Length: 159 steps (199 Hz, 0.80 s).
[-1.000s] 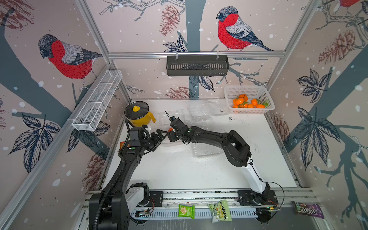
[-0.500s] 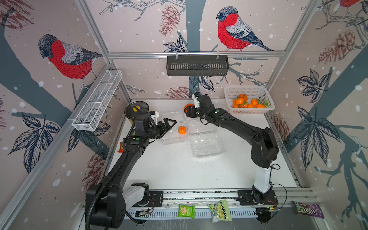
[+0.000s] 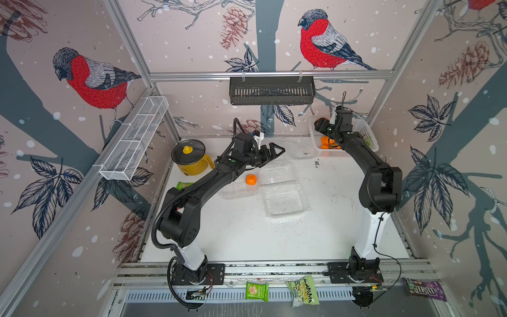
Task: Take oranges out of containers
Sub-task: Place the orange in the basket.
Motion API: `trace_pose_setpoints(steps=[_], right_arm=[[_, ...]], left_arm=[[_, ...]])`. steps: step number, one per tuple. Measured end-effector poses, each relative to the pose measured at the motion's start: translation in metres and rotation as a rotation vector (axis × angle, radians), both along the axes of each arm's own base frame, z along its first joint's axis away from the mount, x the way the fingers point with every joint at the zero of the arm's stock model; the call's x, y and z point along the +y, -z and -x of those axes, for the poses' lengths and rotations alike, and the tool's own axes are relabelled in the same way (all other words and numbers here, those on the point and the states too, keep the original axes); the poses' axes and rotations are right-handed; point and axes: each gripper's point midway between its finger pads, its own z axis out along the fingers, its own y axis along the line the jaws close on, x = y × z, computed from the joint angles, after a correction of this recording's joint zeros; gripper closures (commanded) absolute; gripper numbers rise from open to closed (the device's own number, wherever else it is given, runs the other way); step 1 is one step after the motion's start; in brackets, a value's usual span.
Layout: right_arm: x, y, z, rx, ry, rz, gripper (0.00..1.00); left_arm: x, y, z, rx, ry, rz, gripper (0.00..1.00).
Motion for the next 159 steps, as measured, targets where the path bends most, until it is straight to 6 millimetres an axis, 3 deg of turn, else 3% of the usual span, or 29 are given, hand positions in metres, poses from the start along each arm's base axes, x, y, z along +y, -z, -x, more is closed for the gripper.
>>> trace_pose_setpoints(steps=[18, 68, 105, 159], right_arm=[[-0.026, 0.012, -0.022, -0.001, 0.041, -0.010, 0.29], [-0.048, 0.053, -0.070, -0.004, 0.050, -0.025, 0.24], [-0.056, 0.070, -0.079, 0.000, 0.047, -0.034, 0.16], [-0.049, 0.057, -0.081, -0.026, 0.021, -0.044, 0.04]], left_arm=[[-0.011, 0.008, -0.012, 0.008, 0.007, 0.003, 0.03], [-0.021, 0.043, -0.023, 0.075, 0.012, -0.002, 0.03], [-0.023, 0.046, -0.023, 0.082, 0.016, 0.001, 0.03], [-0.019, 0.042, -0.016, 0.085, 0.015, -0.002, 0.03]])
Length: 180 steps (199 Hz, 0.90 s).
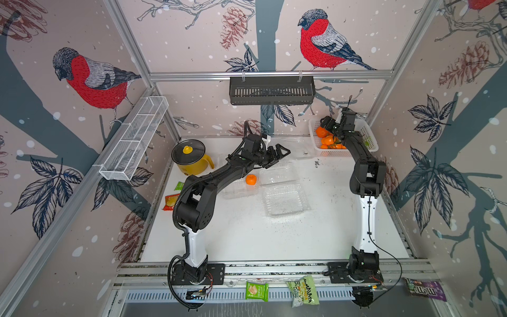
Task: Take oranges out of containers
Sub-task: Place the orange in the basket, then pick up the orange from the packing box.
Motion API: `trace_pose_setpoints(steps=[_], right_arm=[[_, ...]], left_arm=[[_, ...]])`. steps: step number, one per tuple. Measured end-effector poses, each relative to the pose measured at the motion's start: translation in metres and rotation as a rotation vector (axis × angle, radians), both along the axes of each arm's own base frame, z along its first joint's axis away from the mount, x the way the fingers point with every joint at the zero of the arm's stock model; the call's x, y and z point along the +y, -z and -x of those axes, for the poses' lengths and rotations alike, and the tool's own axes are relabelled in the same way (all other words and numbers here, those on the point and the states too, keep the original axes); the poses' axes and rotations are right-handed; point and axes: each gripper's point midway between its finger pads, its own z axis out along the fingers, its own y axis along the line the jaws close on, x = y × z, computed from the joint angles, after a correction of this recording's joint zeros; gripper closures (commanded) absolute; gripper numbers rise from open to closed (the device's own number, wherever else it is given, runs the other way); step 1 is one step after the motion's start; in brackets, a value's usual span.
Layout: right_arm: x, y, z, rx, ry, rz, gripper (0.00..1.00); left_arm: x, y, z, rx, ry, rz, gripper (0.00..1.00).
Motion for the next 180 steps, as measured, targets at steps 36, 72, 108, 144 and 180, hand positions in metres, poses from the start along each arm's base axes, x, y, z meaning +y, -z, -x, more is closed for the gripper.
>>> trace_pose_setpoints(steps=[36, 72, 108, 144, 180], right_arm=[[0.025, -0.032, 0.017, -0.019, -0.040, 0.007, 0.00], [0.111, -0.111, 0.072, -0.110, -0.183, 0.060, 0.00], [0.204, -0.134, 0.140, -0.145, -0.335, 0.127, 0.00], [0.292, -0.106, 0.211, -0.072, -0.488, 0.187, 0.00], [0.379, -0.054, 0.282, 0.017, -0.655, 0.252, 0.00]], left_arm=[[0.014, -0.025, 0.013, -0.039, -0.018, -0.004, 0.03], [0.062, -0.041, 0.029, -0.076, -0.087, -0.026, 0.03], [0.128, -0.045, 0.048, -0.087, -0.206, -0.069, 0.03], [0.188, -0.032, 0.071, -0.069, -0.326, -0.106, 0.03], [0.244, 0.022, 0.095, 0.055, -0.449, -0.145, 0.03]])
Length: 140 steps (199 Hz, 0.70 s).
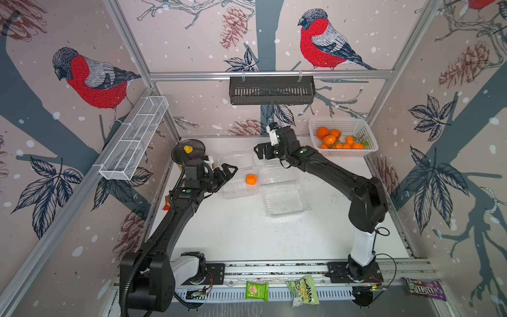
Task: Take oranges out of containers
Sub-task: Pick up the orange from the packing box.
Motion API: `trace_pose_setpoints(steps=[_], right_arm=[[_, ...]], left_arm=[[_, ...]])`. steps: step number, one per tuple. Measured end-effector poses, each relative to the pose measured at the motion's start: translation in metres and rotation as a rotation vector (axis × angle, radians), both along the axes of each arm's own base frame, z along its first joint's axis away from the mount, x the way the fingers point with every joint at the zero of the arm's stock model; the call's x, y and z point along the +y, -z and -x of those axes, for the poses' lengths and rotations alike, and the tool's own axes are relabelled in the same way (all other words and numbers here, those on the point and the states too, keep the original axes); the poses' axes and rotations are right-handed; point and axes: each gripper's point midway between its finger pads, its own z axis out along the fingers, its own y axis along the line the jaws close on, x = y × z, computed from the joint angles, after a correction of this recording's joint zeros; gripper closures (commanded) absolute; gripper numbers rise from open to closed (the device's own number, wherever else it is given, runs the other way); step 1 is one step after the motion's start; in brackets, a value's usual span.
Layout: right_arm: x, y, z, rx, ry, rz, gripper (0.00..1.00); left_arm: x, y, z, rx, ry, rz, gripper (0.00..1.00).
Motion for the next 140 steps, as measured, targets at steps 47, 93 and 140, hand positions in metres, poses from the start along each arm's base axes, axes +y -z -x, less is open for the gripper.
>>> trace_pose_setpoints(steps=[47, 93, 140], right_arm=[[0.057, 0.079, 0.054, 0.137, -0.083, 0.142, 0.00], [0.047, 0.130, 0.083, 0.209, -0.093, 0.238, 0.00], [0.026, 0.158, 0.091, 0.253, -0.082, 0.294, 0.00]], left_arm=[[0.013, 0.026, 0.011, 0.052, -0.013, 0.016, 0.03], [0.012, 0.045, 0.025, 0.078, -0.009, 0.026, 0.03], [0.007, 0.063, 0.036, 0.116, -0.008, 0.074, 0.03]])
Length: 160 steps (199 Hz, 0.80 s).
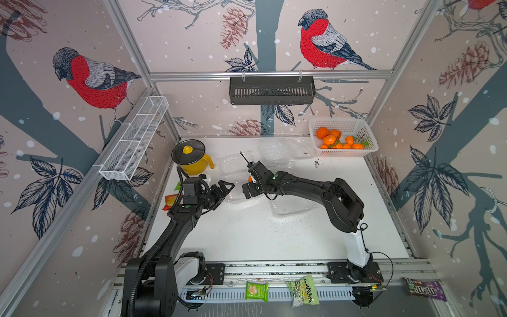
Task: Take oranges out of containers
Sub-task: Pick up the orange from the packing box.
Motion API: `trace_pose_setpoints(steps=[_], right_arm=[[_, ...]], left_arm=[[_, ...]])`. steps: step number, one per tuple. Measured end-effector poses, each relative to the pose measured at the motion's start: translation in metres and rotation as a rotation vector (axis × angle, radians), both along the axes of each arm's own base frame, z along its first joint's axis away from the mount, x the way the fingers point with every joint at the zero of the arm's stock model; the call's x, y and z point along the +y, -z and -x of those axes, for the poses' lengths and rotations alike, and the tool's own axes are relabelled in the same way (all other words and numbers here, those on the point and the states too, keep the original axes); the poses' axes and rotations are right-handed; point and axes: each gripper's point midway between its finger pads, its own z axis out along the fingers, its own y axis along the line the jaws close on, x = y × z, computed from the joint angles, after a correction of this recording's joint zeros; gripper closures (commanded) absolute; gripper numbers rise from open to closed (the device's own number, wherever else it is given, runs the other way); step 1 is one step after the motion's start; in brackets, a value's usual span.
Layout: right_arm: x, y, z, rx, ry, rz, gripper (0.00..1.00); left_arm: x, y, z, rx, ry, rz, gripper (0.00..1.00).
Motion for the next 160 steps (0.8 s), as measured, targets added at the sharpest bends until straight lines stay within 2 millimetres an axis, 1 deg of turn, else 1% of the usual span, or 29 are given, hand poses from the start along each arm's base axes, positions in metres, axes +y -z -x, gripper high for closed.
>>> trace_pose_setpoints(steps=[26, 37, 59, 73, 87, 108, 139, 160], right_arm=[[-0.017, 0.002, -0.006, 0.004, 0.026, 0.014, 0.00], [-0.021, 0.001, -0.010, -0.005, 0.037, 0.021, 0.00], [-0.020, -0.001, -0.013, -0.014, 0.040, 0.018, 0.00], [-0.016, -0.002, -0.019, -0.028, 0.048, 0.016, 0.00], [-0.017, 0.004, -0.026, -0.044, 0.068, 0.038, 0.00], [-0.023, 0.017, -0.036, -0.072, 0.110, 0.097, 0.00], [-0.029, 0.026, -0.049, -0.114, 0.155, 0.148, 0.00], [-0.030, 0.030, -0.055, -0.132, 0.172, 0.167, 0.06]], left_arm=[[-0.003, -0.001, 0.002, -0.019, 0.007, 0.006, 0.03], [-0.007, -0.001, 0.004, -0.019, 0.015, 0.011, 0.03], [-0.014, 0.000, 0.004, -0.016, 0.033, 0.017, 0.03], [-0.017, 0.002, 0.003, -0.008, 0.039, 0.021, 0.03], [-0.021, 0.005, 0.002, 0.002, 0.042, 0.029, 0.03], [-0.025, 0.007, 0.001, 0.007, 0.055, 0.026, 0.03], [-0.026, 0.008, 0.000, 0.009, 0.052, 0.018, 0.03], [-0.027, 0.010, -0.001, 0.011, 0.053, 0.014, 0.03]])
